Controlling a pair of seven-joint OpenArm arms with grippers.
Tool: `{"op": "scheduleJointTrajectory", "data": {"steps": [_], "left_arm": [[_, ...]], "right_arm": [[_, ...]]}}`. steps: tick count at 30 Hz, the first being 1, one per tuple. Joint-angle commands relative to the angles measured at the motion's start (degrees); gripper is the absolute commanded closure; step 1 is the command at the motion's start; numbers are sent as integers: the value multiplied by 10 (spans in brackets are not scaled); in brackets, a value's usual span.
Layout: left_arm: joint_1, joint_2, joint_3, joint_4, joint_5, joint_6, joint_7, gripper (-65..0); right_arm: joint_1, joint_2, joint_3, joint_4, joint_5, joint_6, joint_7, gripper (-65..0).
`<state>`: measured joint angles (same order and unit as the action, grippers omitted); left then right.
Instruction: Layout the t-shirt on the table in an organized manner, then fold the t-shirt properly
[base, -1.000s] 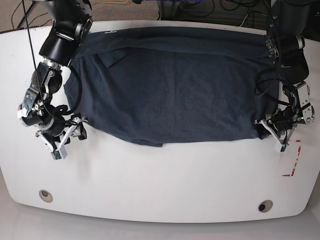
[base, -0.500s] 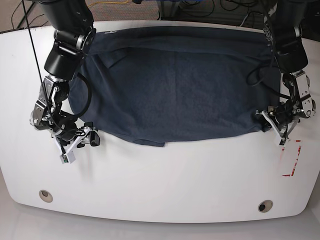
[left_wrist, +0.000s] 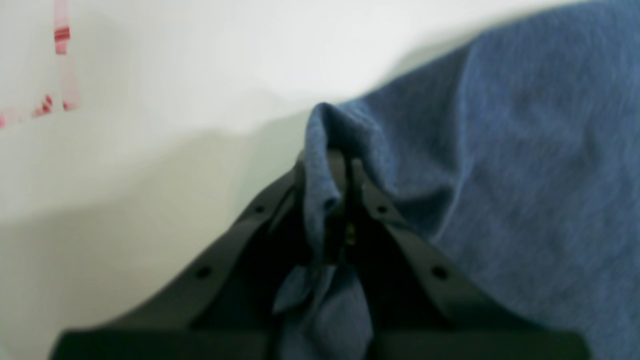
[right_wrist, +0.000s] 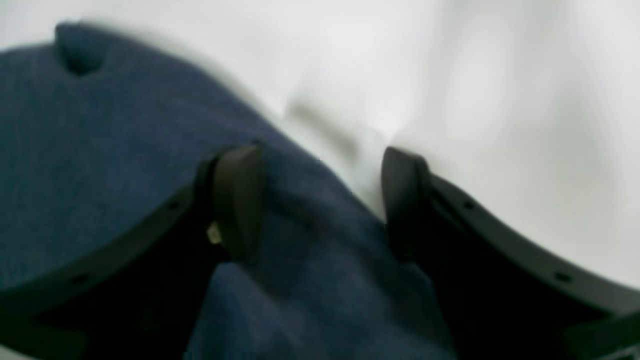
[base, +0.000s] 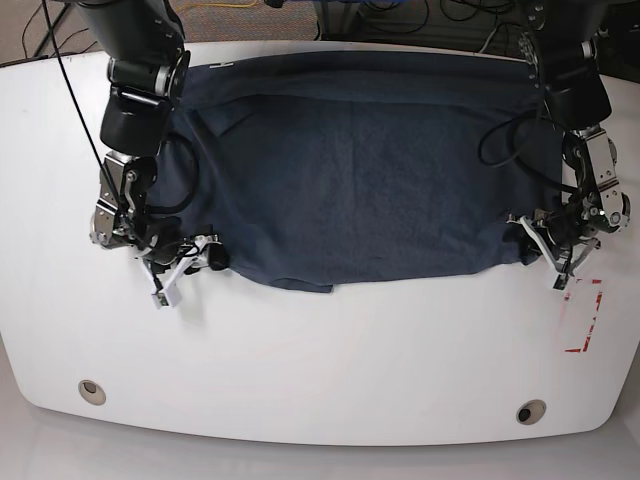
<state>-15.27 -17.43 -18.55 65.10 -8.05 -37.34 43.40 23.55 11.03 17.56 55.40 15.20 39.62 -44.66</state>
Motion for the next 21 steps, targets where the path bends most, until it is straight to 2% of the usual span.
{"op": "scheduleJointTrajectory", "data": {"steps": [1, 8, 11, 16, 19, 21], "left_arm": [[-15, -10, -2, 12, -6, -1, -9, 0], [-15, -10, -2, 11, -6, -1, -9, 0], [-15, -10, -2, 11, -6, -1, -9, 0], [-15, -10, -2, 11, -6, -1, -9, 0], [-15, -10, -2, 11, -6, -1, -9, 0], [-16, -10, -2, 11, -6, -1, -9, 0]], "right_arm": [[15, -10, -2, 11, 11, 4, 16, -350], [7, -25, -3, 11, 9, 4, 16, -338], [7, -32, -3, 11, 9, 4, 16, -265], [8, -32, -4, 11, 8, 4, 16, -71], [8, -32, -4, 11, 8, 4, 16, -10], [9, -32, -4, 11, 8, 4, 16, -5]]}}
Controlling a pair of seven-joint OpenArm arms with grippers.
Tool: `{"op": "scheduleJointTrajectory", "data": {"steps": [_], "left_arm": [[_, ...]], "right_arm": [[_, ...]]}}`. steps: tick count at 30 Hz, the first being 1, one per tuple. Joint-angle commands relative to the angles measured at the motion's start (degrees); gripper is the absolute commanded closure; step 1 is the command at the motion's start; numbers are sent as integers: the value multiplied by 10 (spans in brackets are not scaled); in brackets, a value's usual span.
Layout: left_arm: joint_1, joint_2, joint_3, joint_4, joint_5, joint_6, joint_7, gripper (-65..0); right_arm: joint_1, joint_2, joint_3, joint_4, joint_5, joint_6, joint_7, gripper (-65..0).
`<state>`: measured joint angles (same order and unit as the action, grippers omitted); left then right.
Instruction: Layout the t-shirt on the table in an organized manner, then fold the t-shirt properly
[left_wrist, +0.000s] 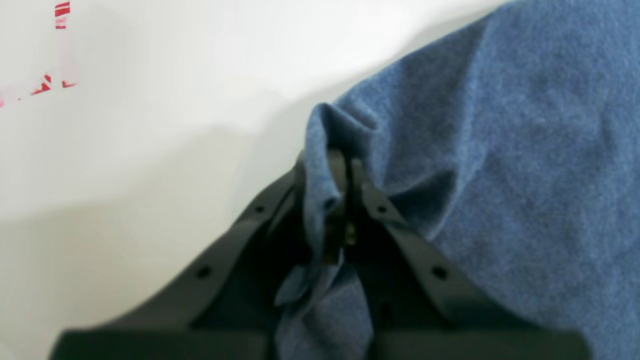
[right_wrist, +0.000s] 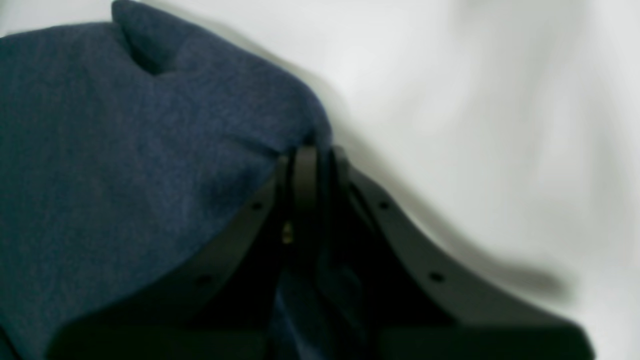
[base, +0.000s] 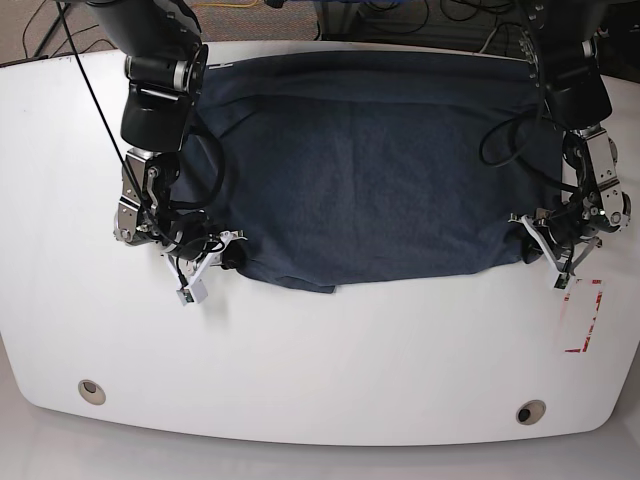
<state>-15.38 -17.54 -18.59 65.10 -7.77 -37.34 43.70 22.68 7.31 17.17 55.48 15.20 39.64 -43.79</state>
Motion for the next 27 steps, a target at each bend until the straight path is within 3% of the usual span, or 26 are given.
{"op": "scheduleJointTrajectory", "data": {"steps": [1, 11, 16, 27], "left_arm": [[-15, -9, -2, 11, -9, -1, -12, 0], [-15, -12, -3, 22, -10, -3, -12, 0], [-15, -11, -34, 32, -9, -27, -11, 0], [-15, -10, -66, 33, -8, -27, 14, 0]], "right_arm": [[19, 5, 0, 12, 8, 4, 8, -3], [22, 26, 0, 79, 8, 4, -18, 0], [21, 39, 0, 129, 8, 4, -45, 0], [-12, 50, 0, 195, 8, 4, -71, -8]]}}
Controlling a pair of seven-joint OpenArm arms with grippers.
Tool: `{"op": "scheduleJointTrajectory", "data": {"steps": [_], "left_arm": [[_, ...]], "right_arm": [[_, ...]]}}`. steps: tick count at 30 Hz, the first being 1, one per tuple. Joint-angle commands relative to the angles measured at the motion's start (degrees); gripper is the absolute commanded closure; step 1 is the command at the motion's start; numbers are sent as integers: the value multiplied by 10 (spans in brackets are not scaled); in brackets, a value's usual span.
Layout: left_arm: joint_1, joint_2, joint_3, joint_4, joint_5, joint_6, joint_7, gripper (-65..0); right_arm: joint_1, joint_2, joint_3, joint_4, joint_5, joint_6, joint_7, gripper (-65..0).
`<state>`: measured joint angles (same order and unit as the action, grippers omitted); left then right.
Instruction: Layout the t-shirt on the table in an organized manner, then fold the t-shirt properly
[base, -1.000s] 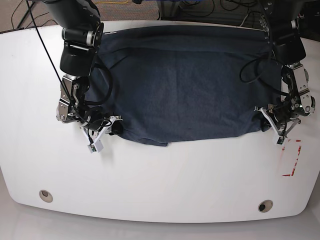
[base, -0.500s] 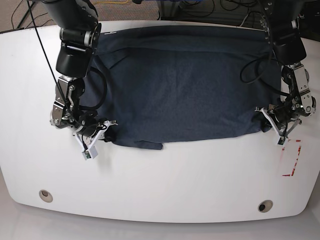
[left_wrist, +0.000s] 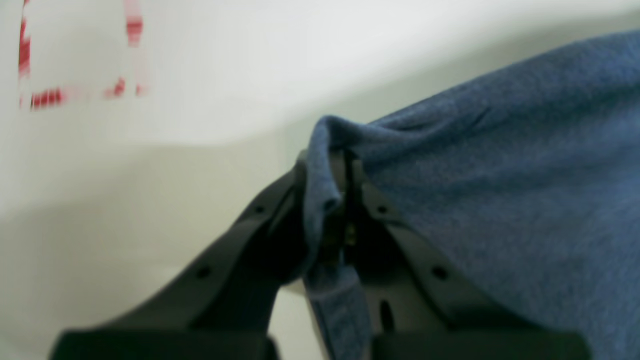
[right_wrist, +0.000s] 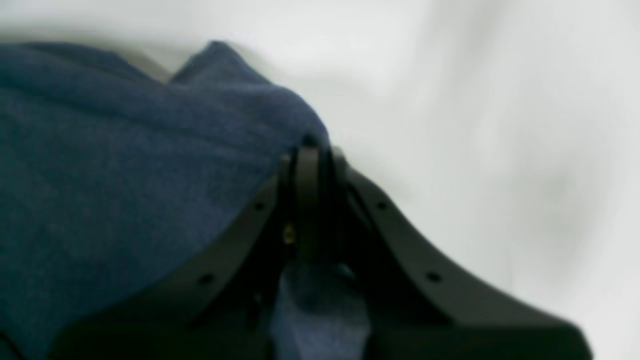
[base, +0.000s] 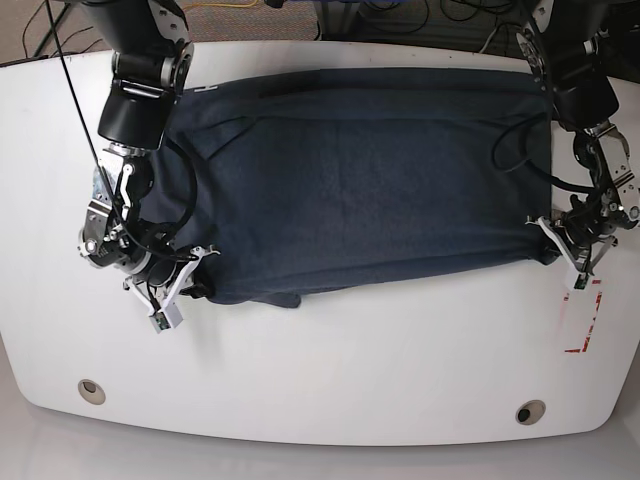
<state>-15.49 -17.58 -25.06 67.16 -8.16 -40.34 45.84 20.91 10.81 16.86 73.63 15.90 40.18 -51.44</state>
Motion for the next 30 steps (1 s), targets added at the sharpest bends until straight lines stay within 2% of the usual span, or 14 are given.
{"op": "scheduleJointTrajectory", "data": {"steps": [1, 7, 10, 14, 18, 19, 20, 24, 27, 30], "left_arm": [[-13, -9, -1, 13, -4, 3, -7, 0], [-8, -9, -2, 13, -4, 3, -5, 0], [2, -10, -2, 14, -5, 3, -5, 0], [6, -9, -2, 14, -5, 3, -5, 0], [6, -9, -2, 14, -5, 3, -5, 0], [7, -9, -2, 14, -5, 3, -5, 0], [7, -9, -2, 14, -5, 3, -5, 0], [7, -9, -2, 14, -5, 3, -5, 0], [7, -9, -2, 14, -5, 3, -5, 0], [7, -9, -2, 14, -5, 3, -5, 0]], "right_arm": [[3, 16, 3, 13, 1, -2, 6, -21], [-21, 19, 3, 30, 1, -2, 4, -130], [-42, 19, 3, 62, 1, -2, 3, -224], [-64, 19, 6, 112, 1, -2, -19, -436], [-65, 16, 6, 141, 1, -2, -33, -607], [-64, 15, 6, 144, 1, -2, -33, -633], [-63, 15, 6, 145, 1, -2, -31, -650], [-37, 10, 5, 133, 2, -2, -21, -650], [-13, -11, 6, 84, 1, -2, -7, -650], [14, -14, 5, 36, 1, -2, 13, -640]]}}
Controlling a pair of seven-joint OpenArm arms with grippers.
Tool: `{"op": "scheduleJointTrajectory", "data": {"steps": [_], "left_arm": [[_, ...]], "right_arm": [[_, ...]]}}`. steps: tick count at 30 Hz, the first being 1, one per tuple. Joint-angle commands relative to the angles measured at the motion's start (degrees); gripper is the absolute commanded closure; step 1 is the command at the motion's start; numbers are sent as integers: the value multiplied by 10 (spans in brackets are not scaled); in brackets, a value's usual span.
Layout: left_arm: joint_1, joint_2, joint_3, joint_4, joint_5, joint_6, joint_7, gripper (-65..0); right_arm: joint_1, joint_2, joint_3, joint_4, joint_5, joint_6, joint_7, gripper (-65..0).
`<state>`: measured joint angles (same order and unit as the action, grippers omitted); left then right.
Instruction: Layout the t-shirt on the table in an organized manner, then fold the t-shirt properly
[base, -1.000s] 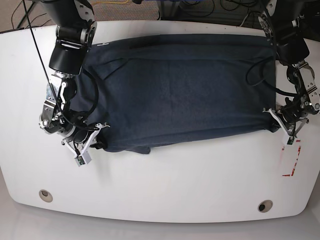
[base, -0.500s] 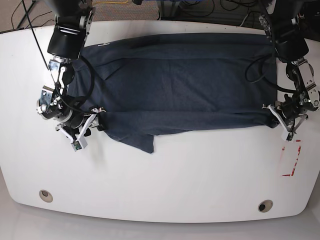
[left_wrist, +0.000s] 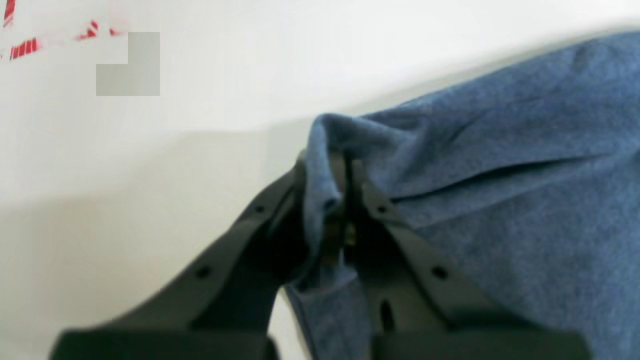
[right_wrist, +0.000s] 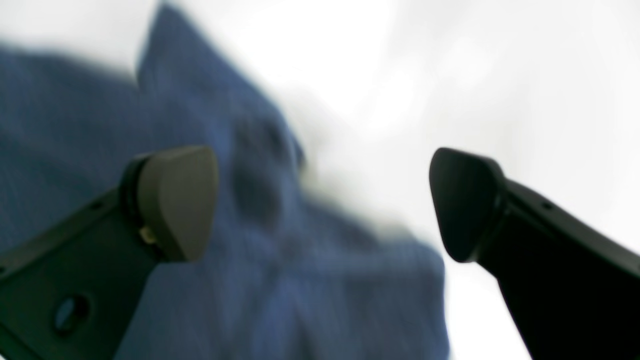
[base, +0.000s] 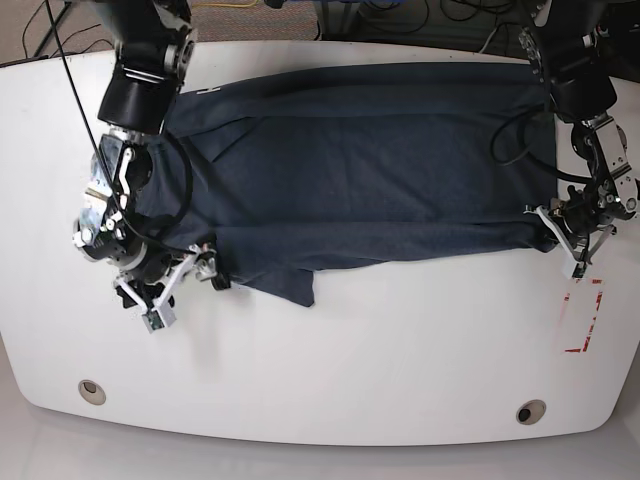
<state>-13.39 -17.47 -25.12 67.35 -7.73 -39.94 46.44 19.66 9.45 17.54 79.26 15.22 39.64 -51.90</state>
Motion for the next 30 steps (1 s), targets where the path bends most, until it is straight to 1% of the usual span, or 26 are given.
{"op": "scheduleJointTrajectory", "data": {"steps": [1, 7, 9, 12, 17, 22, 26, 30], "left_arm": [[-14, -10, -2, 12, -9, -1, -11, 0], [-14, -10, -2, 12, -9, -1, -11, 0], [-14, -10, -2, 12, -9, -1, -11, 0], [-9, -10, -2, 12, -9, -1, -11, 0], [-2, -10, -1, 13, -9, -1, -11, 0], [-1, -10, -1, 13, -9, -1, -11, 0], [0, -10, -1, 13, -9, -1, -11, 0], [0, -9, -1, 13, -9, -1, -11, 0]], "right_arm": [[32, 0, -3, -34, 8, 4, 25, -634], [77, -4, -4, -152, 11, 4, 79, -580], [90, -8, -2, -191, 9, 4, 88, -574], [107, -8, -2, -249, 9, 4, 116, -572], [113, -8, -2, -317, 9, 4, 157, -572], [112, -11, -3, -330, 10, 4, 159, -571], [109, -33, -4, -330, 9, 4, 144, -569], [109, -42, -4, -330, 9, 4, 133, -568]]}}
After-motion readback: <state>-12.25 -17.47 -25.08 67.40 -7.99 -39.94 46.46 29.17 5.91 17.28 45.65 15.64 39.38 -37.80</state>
